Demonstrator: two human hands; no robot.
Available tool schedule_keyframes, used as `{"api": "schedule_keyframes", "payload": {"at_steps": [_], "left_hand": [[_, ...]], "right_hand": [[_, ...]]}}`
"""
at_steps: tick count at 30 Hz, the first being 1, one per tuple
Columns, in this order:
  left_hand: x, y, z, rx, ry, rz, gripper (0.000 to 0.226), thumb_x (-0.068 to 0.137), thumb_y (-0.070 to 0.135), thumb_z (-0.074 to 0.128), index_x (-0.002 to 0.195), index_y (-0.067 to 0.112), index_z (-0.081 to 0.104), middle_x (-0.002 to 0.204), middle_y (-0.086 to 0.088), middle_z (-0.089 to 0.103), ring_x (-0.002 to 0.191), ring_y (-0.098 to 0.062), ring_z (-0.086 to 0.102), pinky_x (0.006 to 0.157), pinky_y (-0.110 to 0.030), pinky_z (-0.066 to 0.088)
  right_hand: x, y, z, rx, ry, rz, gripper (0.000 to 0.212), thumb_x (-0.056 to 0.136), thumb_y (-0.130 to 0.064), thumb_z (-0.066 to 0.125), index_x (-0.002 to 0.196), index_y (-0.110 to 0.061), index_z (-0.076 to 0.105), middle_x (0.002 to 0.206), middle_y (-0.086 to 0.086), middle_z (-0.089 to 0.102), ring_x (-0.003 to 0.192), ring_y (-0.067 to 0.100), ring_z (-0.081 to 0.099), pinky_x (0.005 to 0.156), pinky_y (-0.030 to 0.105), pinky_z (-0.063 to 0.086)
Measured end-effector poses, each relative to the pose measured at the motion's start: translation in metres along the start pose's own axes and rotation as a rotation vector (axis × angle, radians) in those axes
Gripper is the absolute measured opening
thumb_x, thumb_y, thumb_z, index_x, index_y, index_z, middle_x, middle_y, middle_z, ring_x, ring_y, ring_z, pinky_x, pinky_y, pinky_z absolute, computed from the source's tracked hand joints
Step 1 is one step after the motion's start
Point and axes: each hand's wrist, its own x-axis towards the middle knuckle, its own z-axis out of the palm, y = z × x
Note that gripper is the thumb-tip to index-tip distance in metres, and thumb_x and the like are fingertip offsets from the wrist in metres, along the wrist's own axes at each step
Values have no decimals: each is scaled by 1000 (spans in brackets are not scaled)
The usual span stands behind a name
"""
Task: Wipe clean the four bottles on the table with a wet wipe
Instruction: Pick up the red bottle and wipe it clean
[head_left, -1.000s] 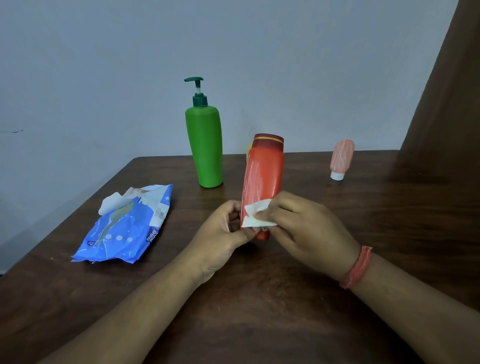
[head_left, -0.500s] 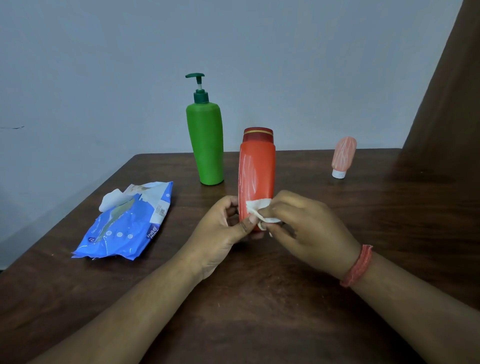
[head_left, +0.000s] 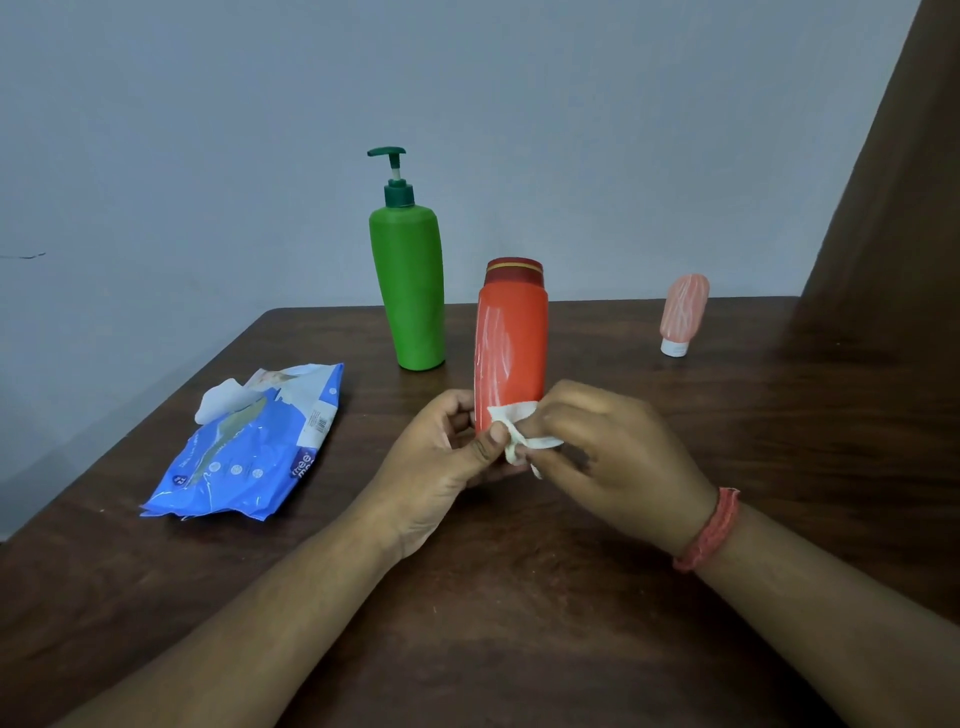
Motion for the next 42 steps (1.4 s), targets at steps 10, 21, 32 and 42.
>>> {"api": "schedule_keyframes", "payload": {"at_steps": [10, 21, 32, 42], "left_hand": [[-1, 3, 0, -162, -8, -46, 41, 83, 19, 70, 119, 0, 59, 116, -12, 74, 108, -32, 72, 78, -33, 61], [-2, 1, -2, -120, -57, -80, 48, 87, 16, 67, 130, 0, 54, 127, -21, 67, 109, -36, 71, 82, -36, 61], [2, -13, -3, 354, -50, 25, 46, 75, 31, 84, 116, 27, 64, 116, -3, 71, 110, -26, 70, 87, -43, 61], [1, -7, -2, 592, 5, 53, 56, 69, 51, 82, 121, 41, 61, 118, 10, 71, 113, -11, 67, 97, -40, 56]], "right_hand": [[-1, 9, 3, 110, 93, 147, 13, 92, -18, 69, 103, -13, 69, 98, -4, 63, 88, 5, 59, 73, 29, 54], [-2, 10, 2, 168, 91, 177, 10, 91, -15, 69, 101, -12, 69, 98, -8, 65, 91, 2, 61, 77, 14, 48], [0, 7, 1, -100, 10, -10, 17, 90, -22, 61, 101, -15, 71, 97, -1, 63, 89, 16, 60, 72, 36, 54], [5, 8, -9, -309, 51, 17, 19, 87, -14, 68, 105, -12, 74, 93, 5, 65, 86, 26, 60, 69, 44, 54]]}}
